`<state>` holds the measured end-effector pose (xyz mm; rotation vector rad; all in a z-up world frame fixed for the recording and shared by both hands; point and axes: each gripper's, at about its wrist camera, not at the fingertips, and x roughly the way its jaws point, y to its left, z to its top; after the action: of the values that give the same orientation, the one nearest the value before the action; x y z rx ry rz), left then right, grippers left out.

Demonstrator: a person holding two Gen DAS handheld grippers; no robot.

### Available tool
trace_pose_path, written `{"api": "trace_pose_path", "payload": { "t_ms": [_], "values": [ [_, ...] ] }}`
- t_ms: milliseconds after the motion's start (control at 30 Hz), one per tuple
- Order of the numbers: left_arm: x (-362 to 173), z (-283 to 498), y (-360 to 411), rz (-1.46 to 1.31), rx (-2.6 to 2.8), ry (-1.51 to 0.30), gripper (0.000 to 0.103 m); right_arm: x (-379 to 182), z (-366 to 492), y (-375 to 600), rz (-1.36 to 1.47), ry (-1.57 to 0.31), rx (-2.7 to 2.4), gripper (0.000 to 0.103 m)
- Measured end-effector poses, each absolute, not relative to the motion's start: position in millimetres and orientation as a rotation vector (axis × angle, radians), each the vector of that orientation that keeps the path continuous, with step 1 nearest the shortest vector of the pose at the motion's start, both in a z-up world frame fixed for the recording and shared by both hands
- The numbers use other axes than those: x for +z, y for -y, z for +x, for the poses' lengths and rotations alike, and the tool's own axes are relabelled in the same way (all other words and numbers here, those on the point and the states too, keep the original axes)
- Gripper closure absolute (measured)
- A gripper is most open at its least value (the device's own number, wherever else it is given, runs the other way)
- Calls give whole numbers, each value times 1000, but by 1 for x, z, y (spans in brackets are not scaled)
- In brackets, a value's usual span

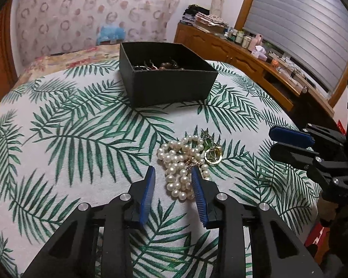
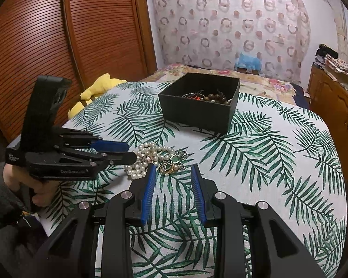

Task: Organize jewelry
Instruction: 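Lower the left tool onto the pearl necklace and close on it, then lift pearl necklace high with left tool while right tool grasps gold flower earring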

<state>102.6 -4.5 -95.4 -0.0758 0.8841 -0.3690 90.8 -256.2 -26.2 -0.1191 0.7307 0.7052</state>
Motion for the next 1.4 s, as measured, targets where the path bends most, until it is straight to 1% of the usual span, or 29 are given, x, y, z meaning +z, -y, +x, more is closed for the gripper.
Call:
{"api": "trace_pose_path", "payload": {
  "t_ms": [133,167,233,267,300,467,667,967,1400],
  "values": [
    [-98,106,7,-78,-374,-889,76,-28,89,251,-125,-736,714,69],
    [-98,106,7,-87,-385,-891,81,-29,89,250,-126,-737,717,69],
    [-98,106,6,-99,-389,-889,85,-30,88,248,-129,-742,720,69],
    [-97,104,6,-96,-385,-880,88,-31,87,247,-133,-744,721,69],
    [-96,103,6,-95,-382,-873,96,-32,87,246,-138,-747,721,69],
    [-81,89,5,-75,-363,-827,96,-34,87,248,-141,-752,714,69],
    [-50,64,-3,-83,-354,-733,96,-36,87,247,-145,-756,713,69],
    [-6,46,-21,-92,-324,-612,96,-44,95,237,-191,-783,713,69],
    [31,41,-29,-70,-344,-535,96,-47,101,220,-217,-799,740,69]
  ]
}}
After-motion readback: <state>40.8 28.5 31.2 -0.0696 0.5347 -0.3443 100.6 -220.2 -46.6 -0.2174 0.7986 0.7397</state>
